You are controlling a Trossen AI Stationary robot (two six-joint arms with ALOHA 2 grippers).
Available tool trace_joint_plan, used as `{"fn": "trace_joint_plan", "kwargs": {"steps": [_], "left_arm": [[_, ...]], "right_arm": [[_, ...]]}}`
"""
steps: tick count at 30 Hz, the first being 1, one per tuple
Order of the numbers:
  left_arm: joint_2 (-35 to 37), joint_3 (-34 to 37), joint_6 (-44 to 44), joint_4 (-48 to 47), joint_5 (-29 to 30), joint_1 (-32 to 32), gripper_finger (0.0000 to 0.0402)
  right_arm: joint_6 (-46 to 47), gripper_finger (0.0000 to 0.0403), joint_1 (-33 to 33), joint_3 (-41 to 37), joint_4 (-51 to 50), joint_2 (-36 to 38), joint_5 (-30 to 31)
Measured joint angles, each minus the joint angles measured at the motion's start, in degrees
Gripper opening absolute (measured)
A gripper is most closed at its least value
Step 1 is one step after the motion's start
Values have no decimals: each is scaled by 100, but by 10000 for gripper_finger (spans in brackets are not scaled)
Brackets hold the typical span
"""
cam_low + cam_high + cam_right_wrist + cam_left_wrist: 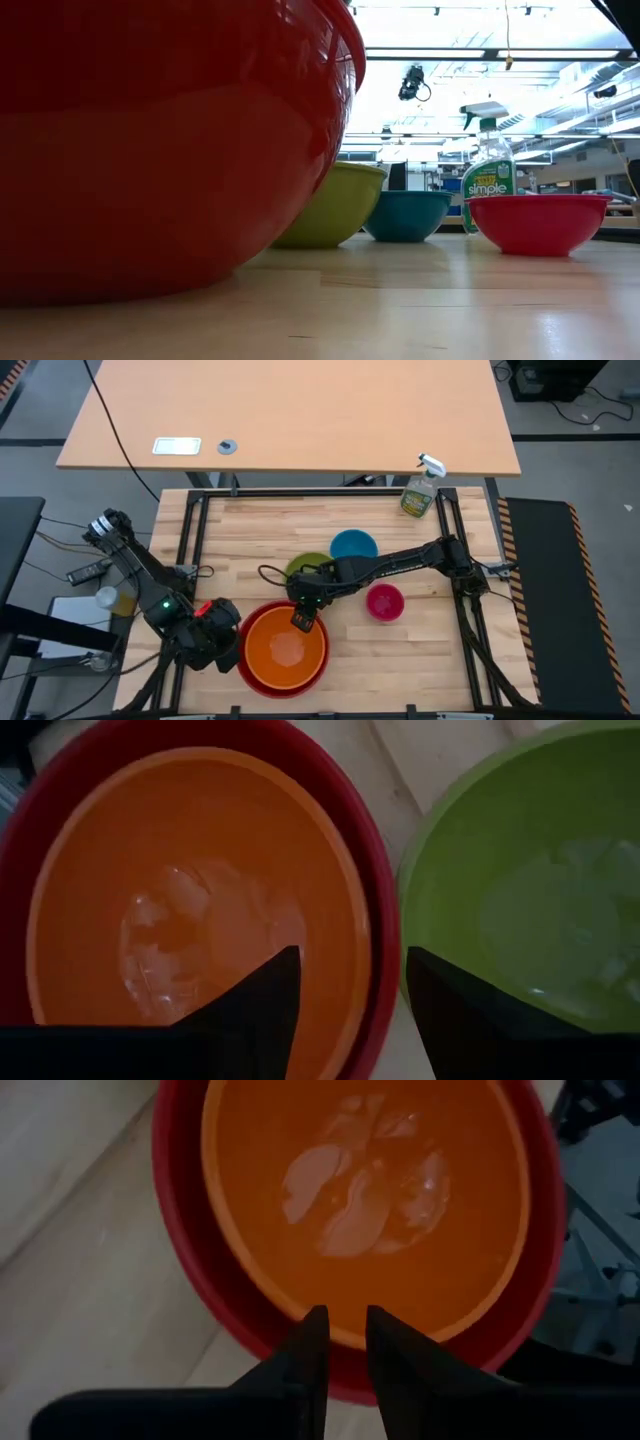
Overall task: Nest bowls inside each other
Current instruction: Stack the green bowl on top of the orange bowl
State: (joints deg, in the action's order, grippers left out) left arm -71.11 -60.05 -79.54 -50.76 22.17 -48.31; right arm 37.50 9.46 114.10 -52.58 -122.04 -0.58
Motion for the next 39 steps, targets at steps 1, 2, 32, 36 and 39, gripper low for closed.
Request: {"fn": "trace_joint_plan", "kwargs": {"steps": [1, 2, 32, 36, 39], "left_arm": [[18, 0, 93, 33, 55, 21, 71], [35, 0, 136, 52, 61, 48, 71], [33, 0, 1739, 398, -80, 2937, 71], [-11, 0, 2129, 408, -206, 3591, 79], [-59, 72, 2395, 629, -547, 4027, 104]], "right_arm": [[-8, 190, -16, 1, -48, 0, 14], [-9, 190, -35, 1, -147, 15, 15], [246, 189, -642, -3662, 37, 2809, 889], [617, 189, -720, -4487, 551, 3253, 634], [917, 189, -687, -4987, 1076, 3450, 458]]}}
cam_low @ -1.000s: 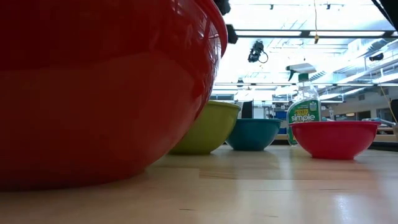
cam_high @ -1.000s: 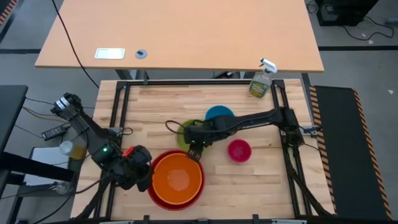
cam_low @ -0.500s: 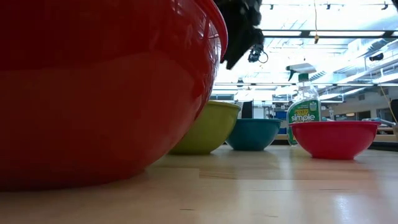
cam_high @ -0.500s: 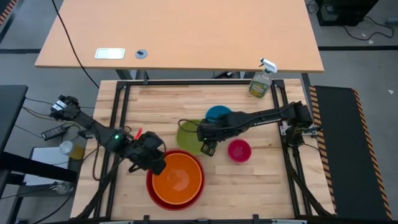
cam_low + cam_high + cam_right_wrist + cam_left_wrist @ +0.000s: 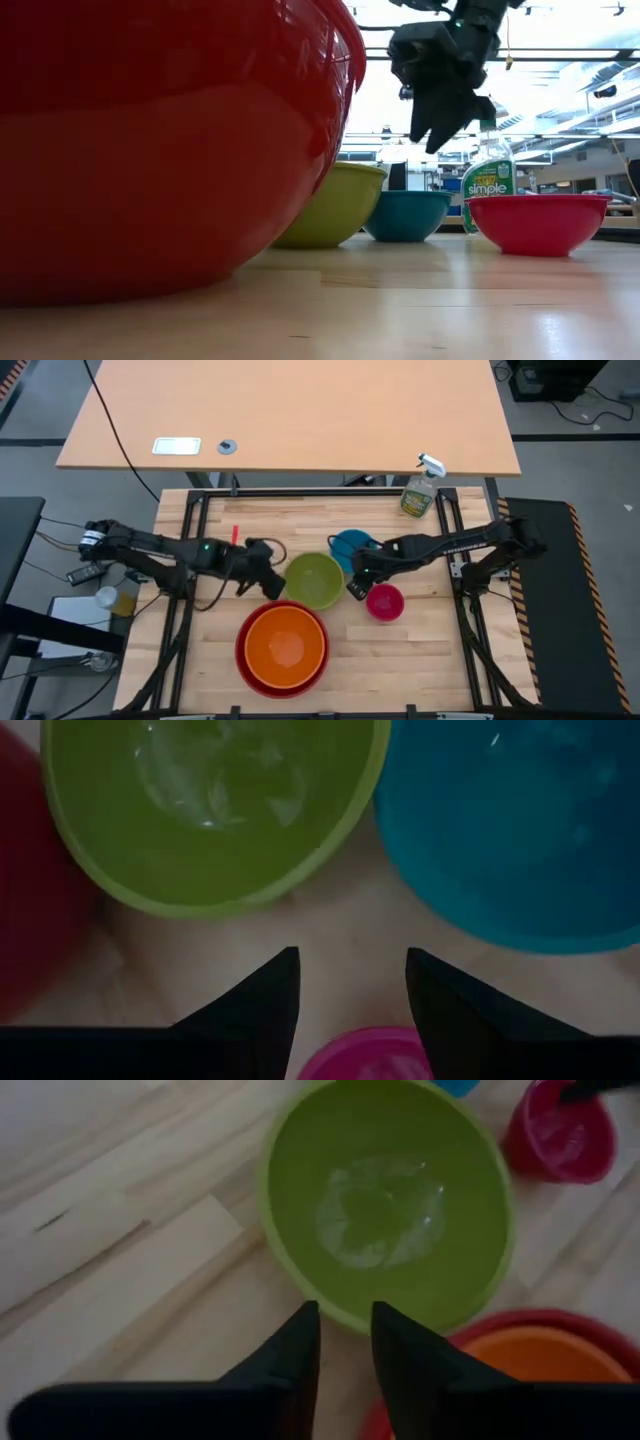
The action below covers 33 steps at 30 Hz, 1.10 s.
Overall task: Nest bowls inside each other
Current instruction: Stack the green bowl on top of the orange bowl
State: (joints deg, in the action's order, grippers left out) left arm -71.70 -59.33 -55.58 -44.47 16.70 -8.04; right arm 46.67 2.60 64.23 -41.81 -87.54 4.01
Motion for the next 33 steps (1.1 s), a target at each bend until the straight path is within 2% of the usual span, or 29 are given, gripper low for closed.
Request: {"fn": "trace_joint_plan", "kwargs": {"steps": [7, 11, 17, 24, 28, 33], "left_arm": [[-81, 594, 30, 864, -708, 652, 177], [-83, 965, -40, 1250, -1073, 843, 197], [-79, 1399, -275, 2083, -1302, 939, 199], [-285, 1493, -312, 2082, -1233, 1056, 199], [-624, 1495, -316, 2124, -1230, 1089, 195], [-913, 1490, -184, 2665, -1283, 1087, 186]], "right_arm": [[555, 189, 98, -317, 587, 56, -82], [836, 189, 113, -315, 801, 58, 75], [1084, 189, 113, -441, 1138, 54, 79], [1309, 189, 115, -641, 1321, -58, 77], [1498, 189, 121, -856, 1928, -43, 53], [1580, 189, 137, -1202, 2689, -47, 34]]}}
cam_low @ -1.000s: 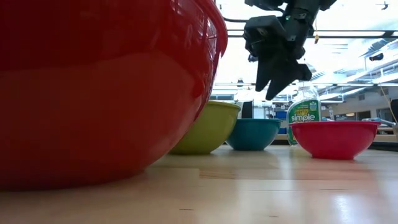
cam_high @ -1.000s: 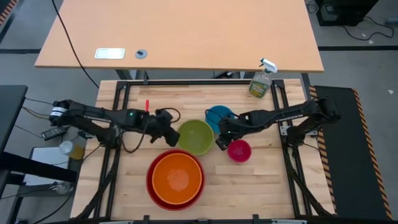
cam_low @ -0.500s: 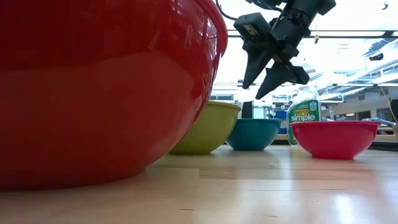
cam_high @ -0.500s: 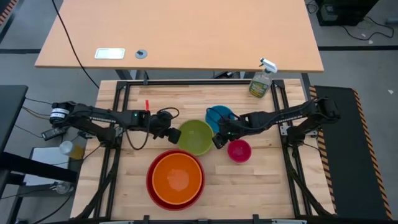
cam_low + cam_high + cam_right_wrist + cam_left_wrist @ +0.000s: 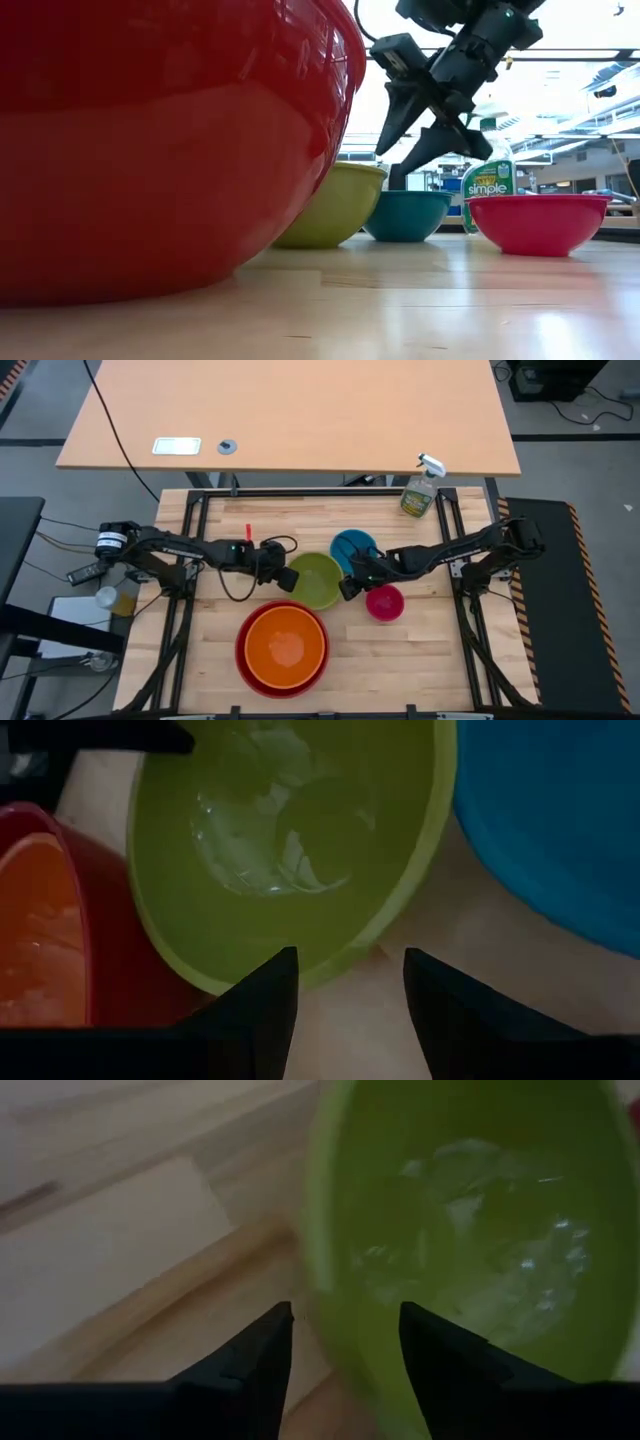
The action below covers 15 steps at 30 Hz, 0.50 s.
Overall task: Nest bowls inside each other
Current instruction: Stack the green bowl on top of the orange bowl
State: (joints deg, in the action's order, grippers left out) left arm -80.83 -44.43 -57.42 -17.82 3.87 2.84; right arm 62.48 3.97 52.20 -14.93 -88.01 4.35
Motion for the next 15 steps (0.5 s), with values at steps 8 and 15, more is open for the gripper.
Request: {"fn": "trace_joint_plan", "kwargs": {"steps": [8, 15], "left_arm": [[-23, -2, 331, 144, -137, 0, 181], [-20, -2, 413, 312, -208, 0, 181]], "right_arm": [[69, 189, -26, -545, 1129, -7, -38], [221, 189, -167, -742, 1421, -4, -177]]}}
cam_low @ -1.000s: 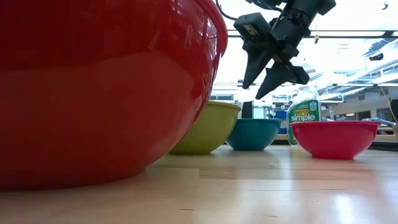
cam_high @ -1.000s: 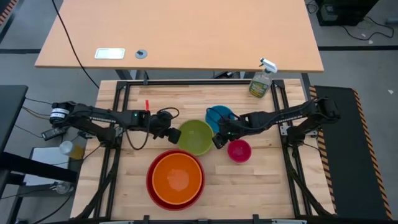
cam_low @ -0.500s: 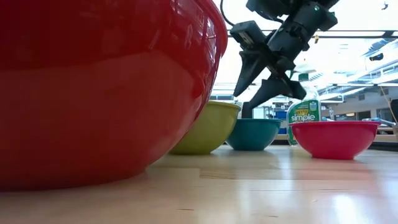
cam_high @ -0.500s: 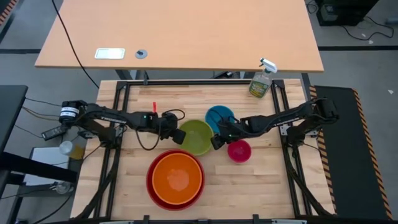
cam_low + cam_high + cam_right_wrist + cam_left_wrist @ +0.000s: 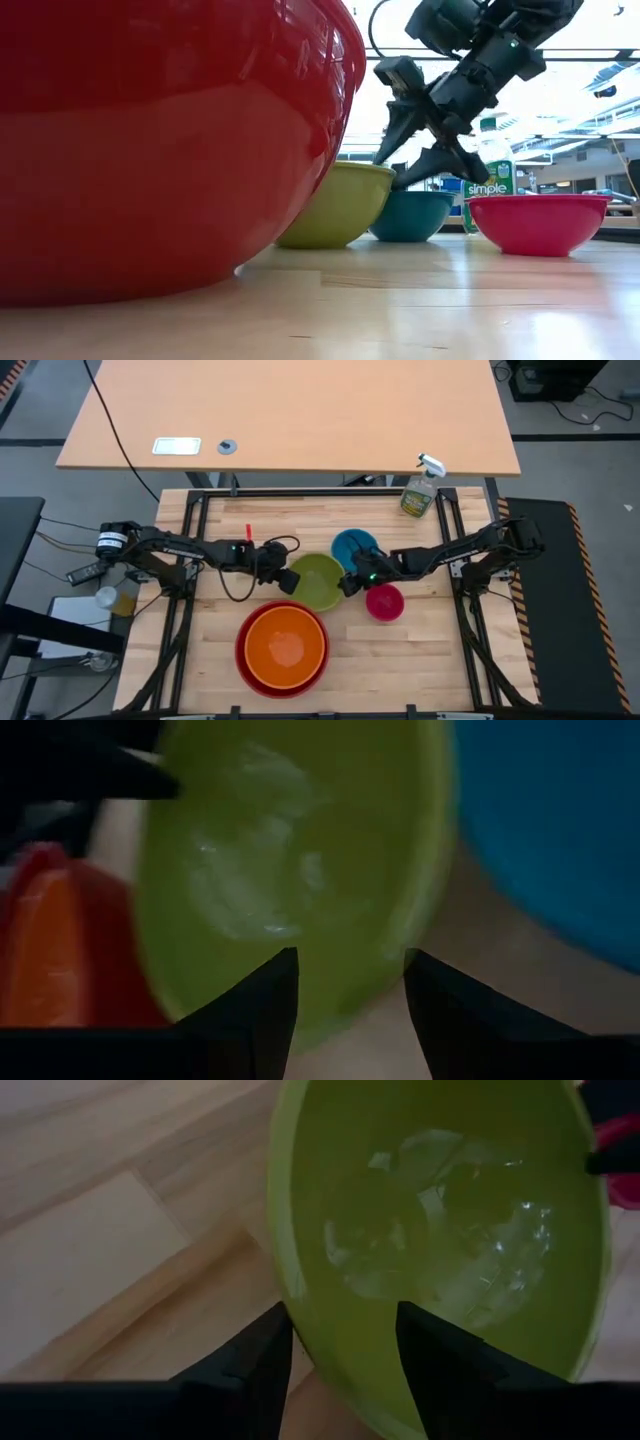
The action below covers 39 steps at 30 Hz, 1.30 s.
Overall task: Nest bowls inside each other
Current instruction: Stack the green bowl on top of the orange bowl
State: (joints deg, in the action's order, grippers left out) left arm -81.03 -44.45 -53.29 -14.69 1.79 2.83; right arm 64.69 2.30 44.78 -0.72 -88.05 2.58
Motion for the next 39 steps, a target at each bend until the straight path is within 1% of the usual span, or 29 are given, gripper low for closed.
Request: {"fn": "trace_joint_plan", "kwargs": {"steps": [4, 8, 17, 26, 34, 39], "left_arm": [[0, 2, 35, 23, 21, 7, 181], [0, -2, 46, 29, -19, 7, 181], [93, -6, 193, -30, -151, 73, 181], [421, -22, 554, -57, -164, 536, 181], [570, -27, 741, -131, -602, 846, 181], [573, -214, 943, -214, -612, 962, 181]], "right_arm": [[10, 189, -17, -1, 223, 0, -279], [45, 189, -16, -1, 276, 0, -396], [5, 182, -94, -1, 295, 52, -295], [-154, 176, -370, -1, 315, 217, -97], [-327, 176, -760, 2, 364, 481, -147], [-435, 176, -901, 6, 222, 657, -178]]}}
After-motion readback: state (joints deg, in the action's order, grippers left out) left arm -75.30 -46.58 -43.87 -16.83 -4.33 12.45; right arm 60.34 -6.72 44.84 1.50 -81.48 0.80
